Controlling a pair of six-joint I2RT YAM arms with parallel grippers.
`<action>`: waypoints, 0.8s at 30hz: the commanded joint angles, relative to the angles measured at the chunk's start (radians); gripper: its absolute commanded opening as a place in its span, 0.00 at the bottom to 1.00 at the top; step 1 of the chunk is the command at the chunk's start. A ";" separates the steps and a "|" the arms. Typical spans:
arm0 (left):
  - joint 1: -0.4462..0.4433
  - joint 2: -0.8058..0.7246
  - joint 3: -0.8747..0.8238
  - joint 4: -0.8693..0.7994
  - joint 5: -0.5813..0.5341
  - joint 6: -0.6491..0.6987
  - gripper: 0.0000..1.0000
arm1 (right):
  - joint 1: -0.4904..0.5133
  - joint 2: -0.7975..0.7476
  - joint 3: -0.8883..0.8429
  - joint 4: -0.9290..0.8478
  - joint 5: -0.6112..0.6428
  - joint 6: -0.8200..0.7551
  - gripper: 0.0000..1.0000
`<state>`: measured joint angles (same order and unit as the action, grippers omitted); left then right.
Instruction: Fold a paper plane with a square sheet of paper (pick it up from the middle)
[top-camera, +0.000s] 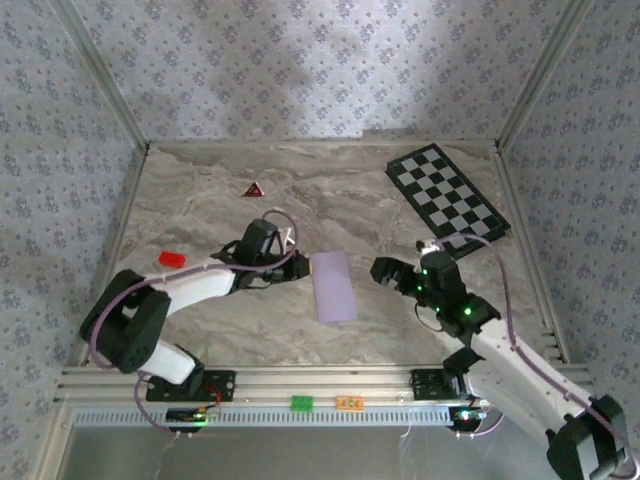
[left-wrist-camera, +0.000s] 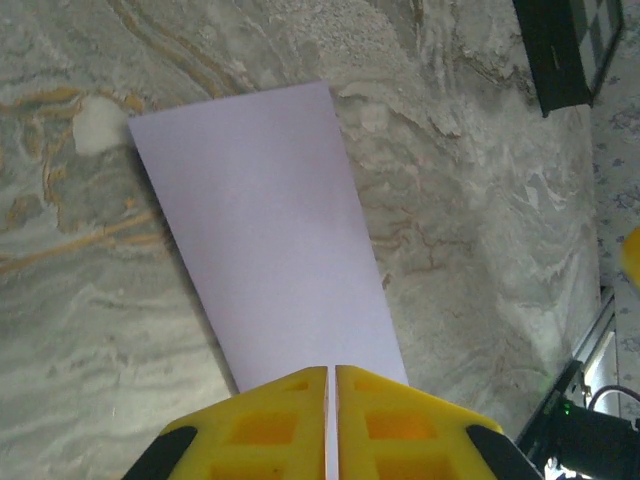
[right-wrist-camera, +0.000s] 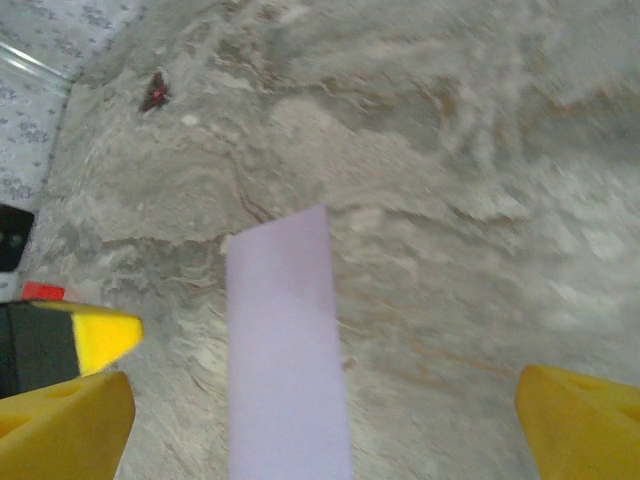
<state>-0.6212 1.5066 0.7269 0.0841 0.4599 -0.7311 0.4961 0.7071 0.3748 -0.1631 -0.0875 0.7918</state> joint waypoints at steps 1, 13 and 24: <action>0.016 0.071 0.079 -0.024 0.035 0.005 0.13 | -0.042 -0.028 -0.039 0.040 -0.114 0.074 0.99; 0.046 0.283 0.297 -0.118 0.096 0.023 0.10 | 0.068 0.045 -0.091 -0.012 -0.120 0.200 0.75; 0.064 0.350 0.354 -0.145 0.123 0.042 0.10 | 0.131 0.098 -0.098 0.024 -0.084 0.222 0.70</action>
<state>-0.5610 1.8355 1.0466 -0.0357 0.5507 -0.7074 0.6209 0.7837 0.2882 -0.1539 -0.1802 0.9958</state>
